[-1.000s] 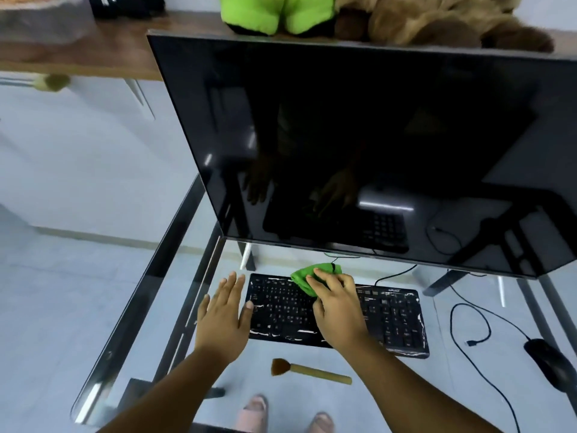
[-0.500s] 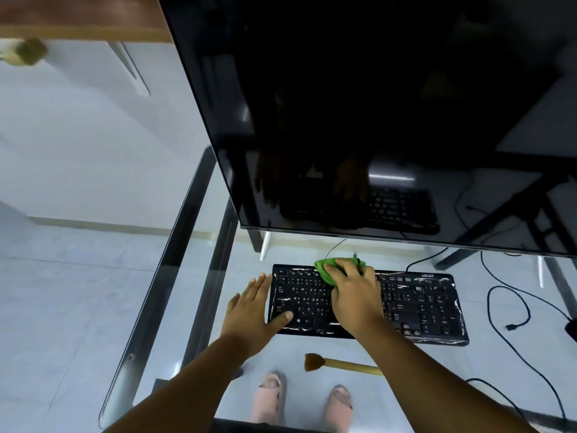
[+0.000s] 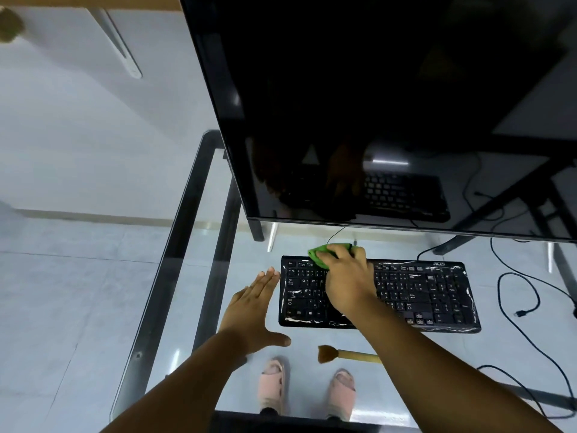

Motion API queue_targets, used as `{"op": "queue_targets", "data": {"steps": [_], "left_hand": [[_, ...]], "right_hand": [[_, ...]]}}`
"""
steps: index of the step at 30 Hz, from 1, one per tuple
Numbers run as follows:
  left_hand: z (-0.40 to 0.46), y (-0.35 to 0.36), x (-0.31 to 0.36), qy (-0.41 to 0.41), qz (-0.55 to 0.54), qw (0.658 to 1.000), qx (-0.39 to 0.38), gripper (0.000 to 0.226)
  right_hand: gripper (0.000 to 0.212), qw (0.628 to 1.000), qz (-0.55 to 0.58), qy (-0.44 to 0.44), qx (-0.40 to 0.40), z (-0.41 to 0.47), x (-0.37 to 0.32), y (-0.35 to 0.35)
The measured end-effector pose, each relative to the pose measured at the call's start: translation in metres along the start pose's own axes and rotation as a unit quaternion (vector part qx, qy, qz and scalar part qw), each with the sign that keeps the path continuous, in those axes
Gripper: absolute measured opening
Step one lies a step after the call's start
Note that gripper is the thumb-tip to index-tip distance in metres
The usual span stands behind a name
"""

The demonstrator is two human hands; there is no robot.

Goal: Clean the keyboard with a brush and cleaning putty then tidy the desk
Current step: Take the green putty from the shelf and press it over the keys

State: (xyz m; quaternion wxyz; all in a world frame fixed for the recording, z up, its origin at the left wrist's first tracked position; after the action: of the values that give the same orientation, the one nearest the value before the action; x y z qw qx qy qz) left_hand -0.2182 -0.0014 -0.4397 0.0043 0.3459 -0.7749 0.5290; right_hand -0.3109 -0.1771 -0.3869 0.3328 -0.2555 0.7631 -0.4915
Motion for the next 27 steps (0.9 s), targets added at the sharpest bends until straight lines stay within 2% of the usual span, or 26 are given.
{"op": "queue_targets", "data": {"steps": [5, 9, 11, 17, 20, 23, 27], "left_hand": [[-0.001, 0.001, -0.002, 0.008, -0.002, 1.0, 0.001, 0.128], [0.0, 0.002, -0.003, 0.012, 0.002, 1.0, 0.005, 0.127], [0.0, 0.001, -0.005, 0.016, 0.004, 1.0, 0.01, 0.126], [-0.006, 0.002, -0.007, -0.005, 0.012, 1.0, 0.009, 0.128], [-0.014, 0.002, -0.016, -0.053, 0.02, 0.998, 0.022, 0.131], [-0.016, 0.002, -0.016, -0.06, 0.025, 0.998, 0.021, 0.13], [-0.015, 0.001, -0.02, -0.043, 0.02, 0.999, 0.011, 0.13]], "right_hand": [[0.063, 0.997, -0.012, -0.075, -0.003, -0.004, -0.017, 0.007], [0.06, 1.0, 0.006, -0.004, 0.028, -0.003, 0.007, 0.001], [0.062, 1.0, 0.009, 0.004, 0.028, 0.0, 0.002, 0.001], [0.067, 0.994, -0.02, -0.106, 0.008, -0.005, -0.018, 0.01], [0.063, 0.997, -0.013, -0.069, 0.029, -0.006, -0.002, 0.007], [0.067, 0.999, -0.003, -0.032, 0.028, 0.0, -0.01, 0.003], [0.071, 0.994, -0.026, -0.105, -0.002, 0.0, -0.039, 0.012]]}}
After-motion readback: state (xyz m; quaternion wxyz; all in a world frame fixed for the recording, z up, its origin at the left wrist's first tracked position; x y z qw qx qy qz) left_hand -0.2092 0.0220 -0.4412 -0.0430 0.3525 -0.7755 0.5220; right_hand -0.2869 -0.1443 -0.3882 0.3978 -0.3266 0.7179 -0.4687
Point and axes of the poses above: each hand's wrist, its own z-axis towards the middle knuckle, its own y-axis out of the palm, x = y × z, the point moved 7 cm from there along z, towards the middle knuckle, and after that the axes turned 5 degrees about -x, right-handed, at the moved point
